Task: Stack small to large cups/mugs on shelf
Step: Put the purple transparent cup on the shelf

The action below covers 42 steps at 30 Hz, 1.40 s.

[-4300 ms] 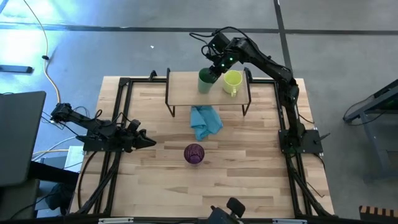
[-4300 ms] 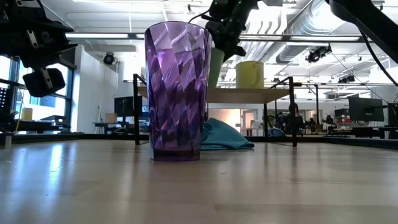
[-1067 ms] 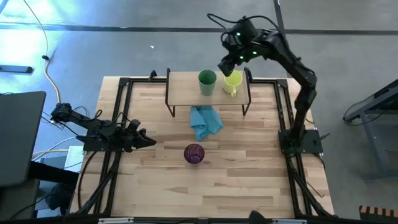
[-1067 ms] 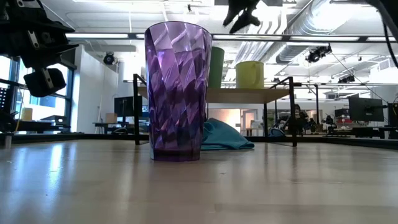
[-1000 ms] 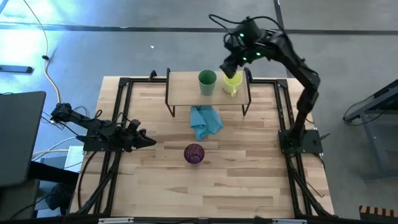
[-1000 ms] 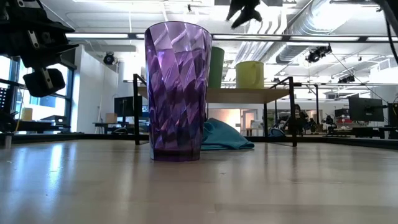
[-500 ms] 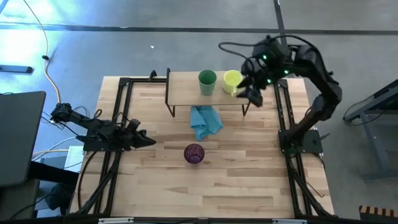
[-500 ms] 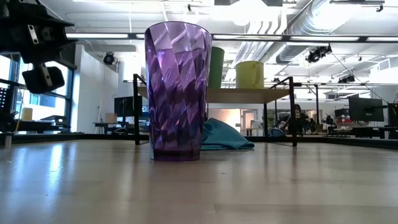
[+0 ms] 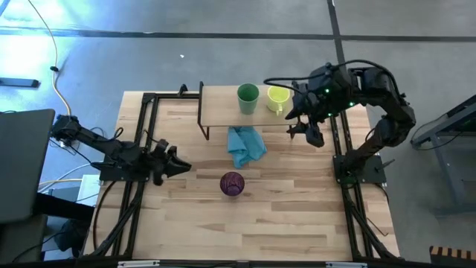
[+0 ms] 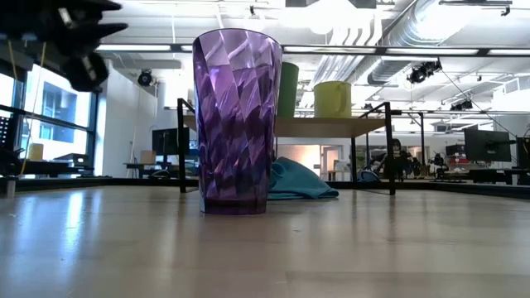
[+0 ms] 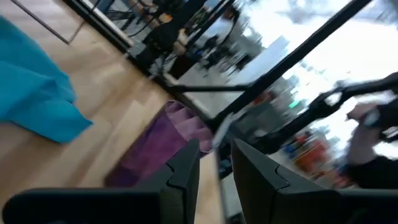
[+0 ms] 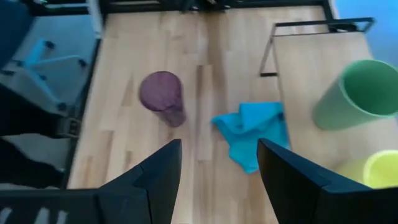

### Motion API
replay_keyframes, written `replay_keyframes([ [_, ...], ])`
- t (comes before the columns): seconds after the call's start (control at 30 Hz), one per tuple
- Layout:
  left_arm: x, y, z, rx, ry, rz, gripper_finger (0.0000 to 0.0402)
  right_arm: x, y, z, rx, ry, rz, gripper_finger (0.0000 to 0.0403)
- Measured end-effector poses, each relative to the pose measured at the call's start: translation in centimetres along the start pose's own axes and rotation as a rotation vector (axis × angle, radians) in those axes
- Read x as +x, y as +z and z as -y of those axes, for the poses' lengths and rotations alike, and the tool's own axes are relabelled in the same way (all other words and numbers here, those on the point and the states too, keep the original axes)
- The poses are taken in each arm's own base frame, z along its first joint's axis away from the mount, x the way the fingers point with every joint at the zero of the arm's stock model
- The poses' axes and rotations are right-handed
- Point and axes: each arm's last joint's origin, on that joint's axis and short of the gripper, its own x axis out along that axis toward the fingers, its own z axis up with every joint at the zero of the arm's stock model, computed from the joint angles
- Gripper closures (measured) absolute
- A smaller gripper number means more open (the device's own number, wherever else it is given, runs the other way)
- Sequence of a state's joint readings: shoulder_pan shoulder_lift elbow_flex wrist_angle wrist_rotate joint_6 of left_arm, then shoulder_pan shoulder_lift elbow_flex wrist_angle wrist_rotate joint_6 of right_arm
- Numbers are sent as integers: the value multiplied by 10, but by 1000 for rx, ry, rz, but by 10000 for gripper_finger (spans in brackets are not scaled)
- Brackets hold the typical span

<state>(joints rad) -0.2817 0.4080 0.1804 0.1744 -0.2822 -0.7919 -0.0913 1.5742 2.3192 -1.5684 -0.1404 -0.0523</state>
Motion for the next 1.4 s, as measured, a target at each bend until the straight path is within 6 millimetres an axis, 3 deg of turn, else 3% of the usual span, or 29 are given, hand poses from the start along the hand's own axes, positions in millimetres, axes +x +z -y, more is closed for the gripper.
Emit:
replay_keyframes([
  [0.23, 39, 17, 33, 215, 149, -159, 318, 1, 0, -4, 49, -91, -5, 204],
  [0.53, 101, 37, 78, 508, 304, -366, 318, 2, 0, -20, 102, -48, -7, 204],
  [0.67, 124, 40, 87, 592, 413, -440, 318, 2, -1, -33, 61, -10, -10, 204],
  [0.8, 140, 44, 84, 603, 496, -490, 318, -9, -6, -44, -19, -38, 18, 204],
  [1.0, 148, 49, 80, 554, 470, -482, 318, -40, -38, -53, -33, -184, 93, 204],
  [1.1, 149, 50, 80, 555, 467, -471, 318, -46, -58, -57, -29, -211, 183, 204],
  [1.2, 149, 51, 79, 552, 469, -471, 318, -41, -80, -58, -32, -201, 300, 204],
  [1.4, 153, 57, 66, 414, 477, -494, 318, -7, -123, -54, 8, -174, 463, 204],
])
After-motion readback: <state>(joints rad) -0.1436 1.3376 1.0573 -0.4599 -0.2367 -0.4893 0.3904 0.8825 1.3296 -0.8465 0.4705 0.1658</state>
